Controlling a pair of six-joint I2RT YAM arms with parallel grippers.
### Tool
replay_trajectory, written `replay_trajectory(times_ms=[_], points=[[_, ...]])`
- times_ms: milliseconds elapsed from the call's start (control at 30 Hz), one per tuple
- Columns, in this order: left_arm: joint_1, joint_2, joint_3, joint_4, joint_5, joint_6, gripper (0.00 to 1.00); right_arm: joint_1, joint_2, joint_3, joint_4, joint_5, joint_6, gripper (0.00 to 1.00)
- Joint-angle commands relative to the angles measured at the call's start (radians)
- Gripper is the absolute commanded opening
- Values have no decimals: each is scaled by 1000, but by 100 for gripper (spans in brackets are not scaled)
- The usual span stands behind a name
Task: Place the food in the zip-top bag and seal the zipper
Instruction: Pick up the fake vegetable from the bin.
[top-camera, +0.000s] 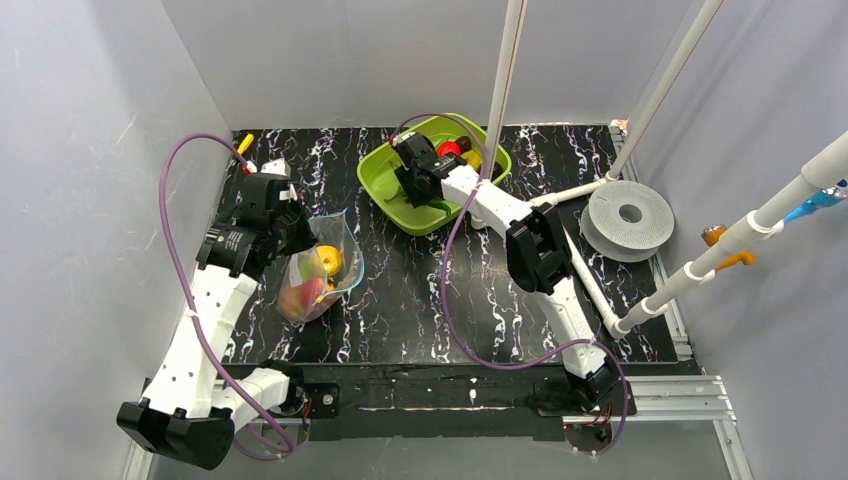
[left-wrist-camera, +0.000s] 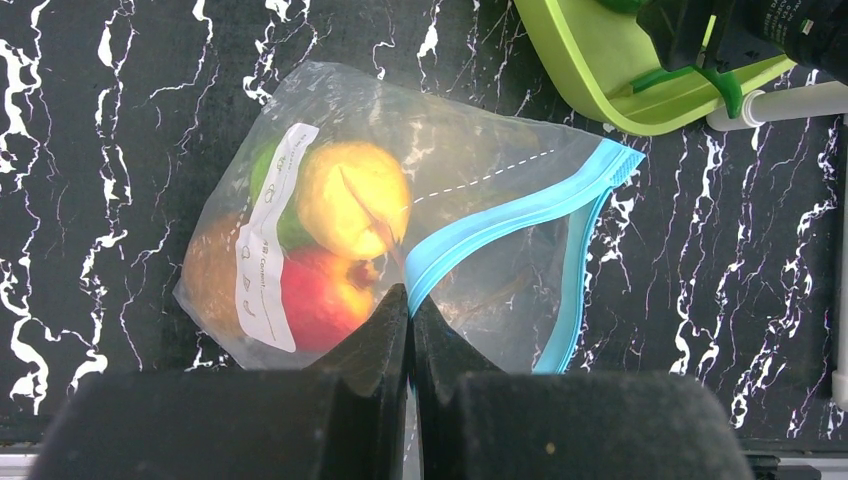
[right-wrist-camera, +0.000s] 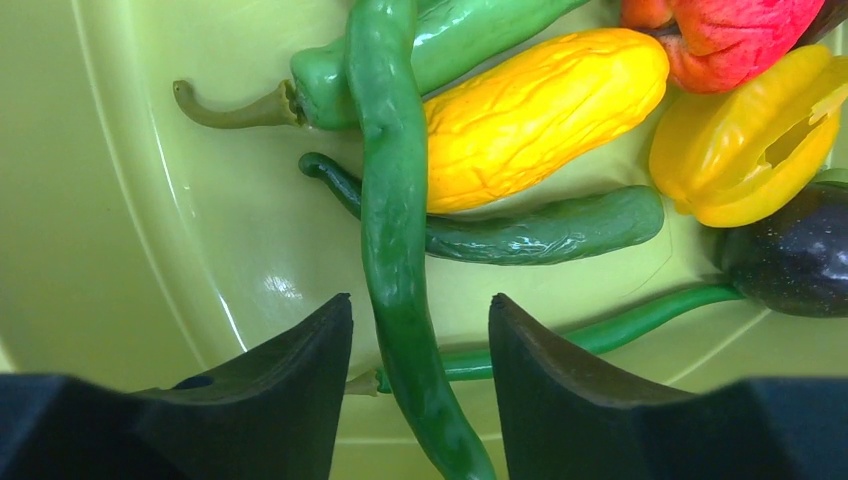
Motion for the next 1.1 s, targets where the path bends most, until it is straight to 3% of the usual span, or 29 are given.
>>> replay_trajectory(times_ms=[0,133,1067], points=[[4,-12,3,-5,5,-8,0,-7,-22,7,33,6,-36,56],[5,-12,1,-7,6,-10,0,-7,-33,-4,58,5,-41,51],[4,-24,-16,-6,24,-20,0,-4,39,2,69,-19,-117,44]])
